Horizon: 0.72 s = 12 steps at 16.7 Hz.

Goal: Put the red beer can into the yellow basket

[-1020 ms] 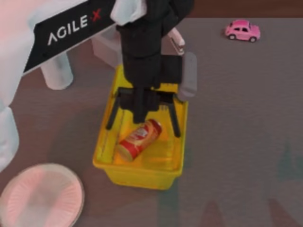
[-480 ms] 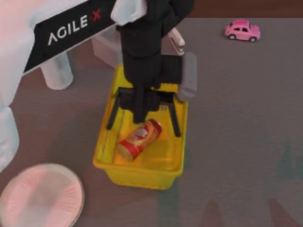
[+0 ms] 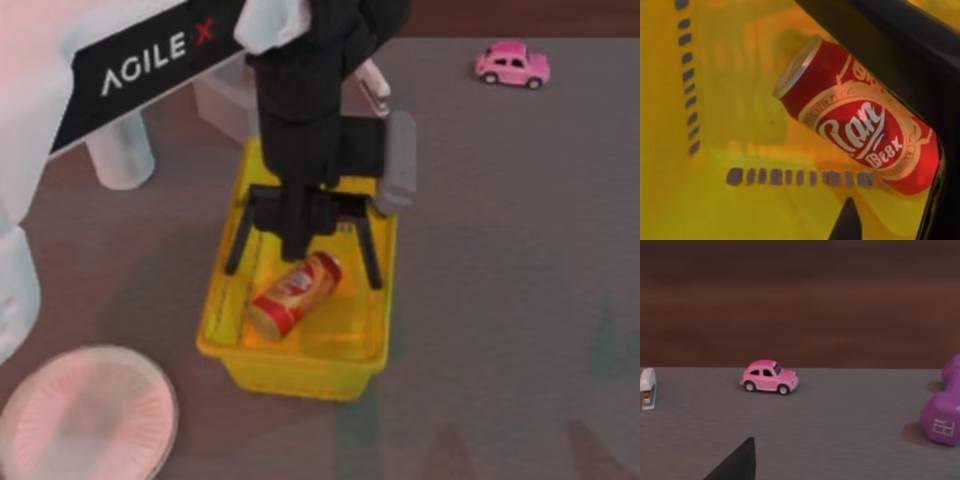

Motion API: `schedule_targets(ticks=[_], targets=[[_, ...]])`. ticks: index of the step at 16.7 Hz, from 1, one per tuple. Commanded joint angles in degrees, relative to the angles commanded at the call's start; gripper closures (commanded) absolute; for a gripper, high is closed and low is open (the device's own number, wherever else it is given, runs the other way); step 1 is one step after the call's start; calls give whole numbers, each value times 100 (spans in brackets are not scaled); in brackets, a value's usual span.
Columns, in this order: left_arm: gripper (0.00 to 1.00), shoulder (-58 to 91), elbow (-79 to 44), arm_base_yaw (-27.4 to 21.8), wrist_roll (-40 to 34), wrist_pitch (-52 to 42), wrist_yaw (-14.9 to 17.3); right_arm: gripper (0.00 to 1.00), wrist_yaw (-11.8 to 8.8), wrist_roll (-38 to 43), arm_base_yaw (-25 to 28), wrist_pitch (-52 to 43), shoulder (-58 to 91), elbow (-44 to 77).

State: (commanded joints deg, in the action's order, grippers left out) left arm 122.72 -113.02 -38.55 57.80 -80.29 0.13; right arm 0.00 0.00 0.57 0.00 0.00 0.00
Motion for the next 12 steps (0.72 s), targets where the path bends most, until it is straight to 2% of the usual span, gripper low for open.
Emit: schedule_targets(ticks=[9, 12], targets=[[100, 6, -18, 7, 13, -22, 3, 0, 0, 0, 0, 0, 0, 0], [100, -21, -390, 132, 80, -407, 7, 0, 0, 0, 0, 0, 0, 0]])
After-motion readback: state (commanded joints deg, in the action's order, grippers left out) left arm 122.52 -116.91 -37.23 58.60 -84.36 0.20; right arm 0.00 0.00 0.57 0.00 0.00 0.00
